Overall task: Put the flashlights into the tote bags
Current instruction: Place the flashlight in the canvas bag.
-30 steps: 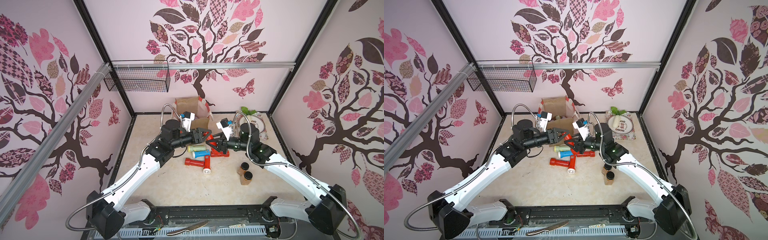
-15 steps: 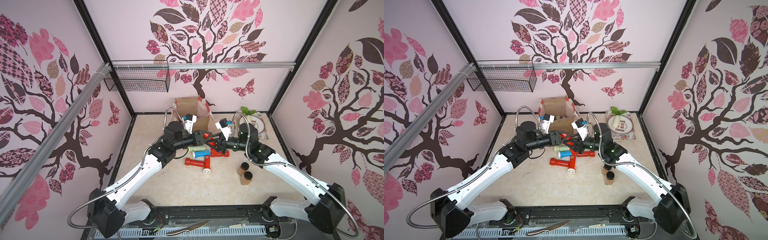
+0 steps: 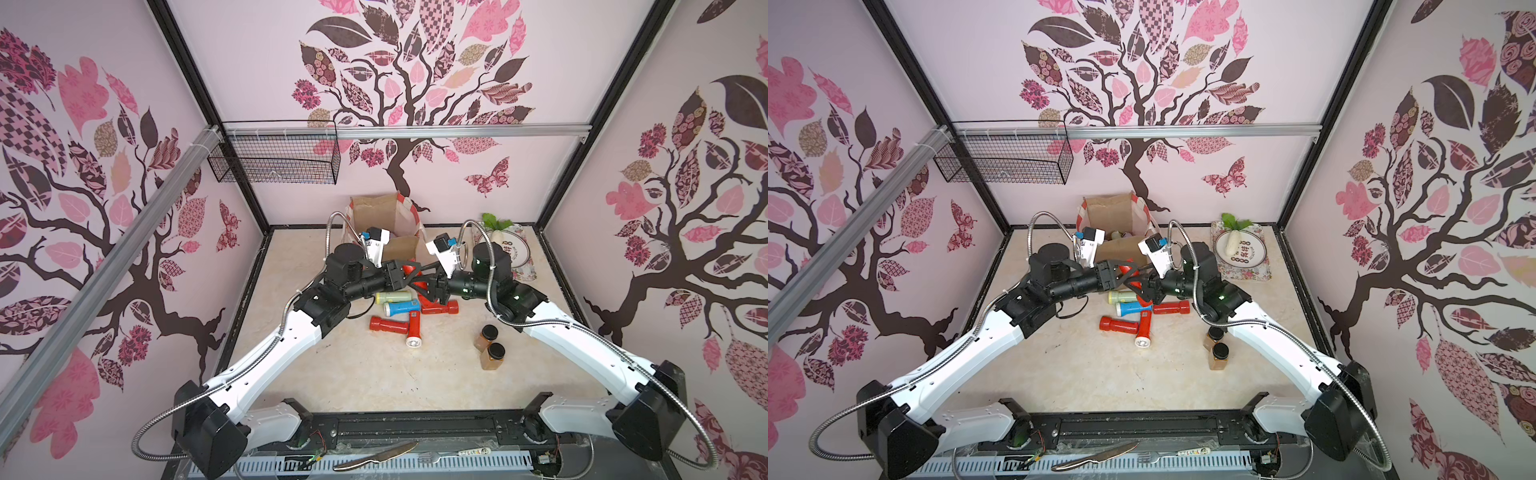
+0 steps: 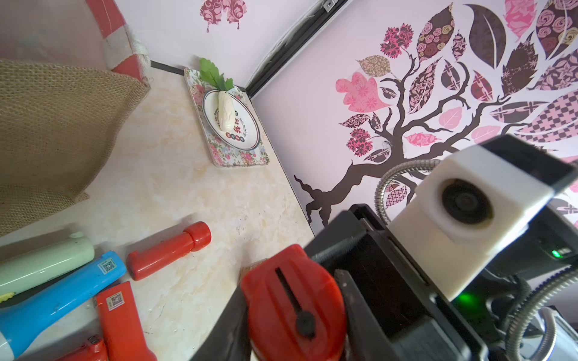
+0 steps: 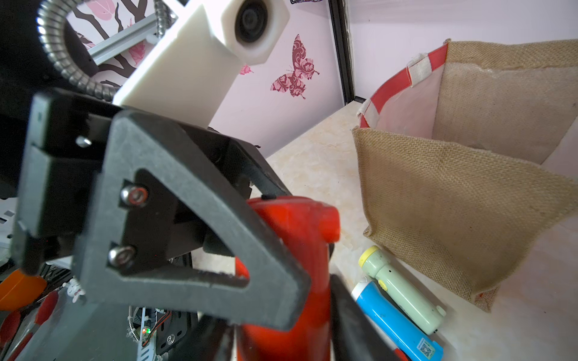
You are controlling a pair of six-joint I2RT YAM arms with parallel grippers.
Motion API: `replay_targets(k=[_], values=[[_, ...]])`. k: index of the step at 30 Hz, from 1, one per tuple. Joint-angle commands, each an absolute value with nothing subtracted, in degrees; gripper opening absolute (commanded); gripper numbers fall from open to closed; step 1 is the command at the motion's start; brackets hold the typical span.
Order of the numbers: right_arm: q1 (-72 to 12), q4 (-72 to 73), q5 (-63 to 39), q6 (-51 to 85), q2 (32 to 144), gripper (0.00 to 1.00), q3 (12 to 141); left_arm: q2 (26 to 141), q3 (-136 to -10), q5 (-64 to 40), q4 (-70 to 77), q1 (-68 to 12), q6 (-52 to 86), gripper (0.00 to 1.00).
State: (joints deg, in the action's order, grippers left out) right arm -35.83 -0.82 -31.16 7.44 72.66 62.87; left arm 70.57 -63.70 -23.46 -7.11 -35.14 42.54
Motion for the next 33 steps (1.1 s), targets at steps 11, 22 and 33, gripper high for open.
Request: replay_targets(k=[11,22,33], values=[[-36.0,-12.5,-22.6,5.4,69.9,1.0,70.5,75.1,-81.5,-13.6,-19.0,-26.9,28.5,0.0],[-36.0,-18.7,-18.0,5.3,70.0,1.0,71.9,86.8,-95.4,5.3,-22.0,-26.6,16.9,0.0],[-36.0,-19.1,-17.9,5.5,69.4,1.0,70.1,98.9,-104.8,5.8,-18.8,-22.3,16.2,0.0]])
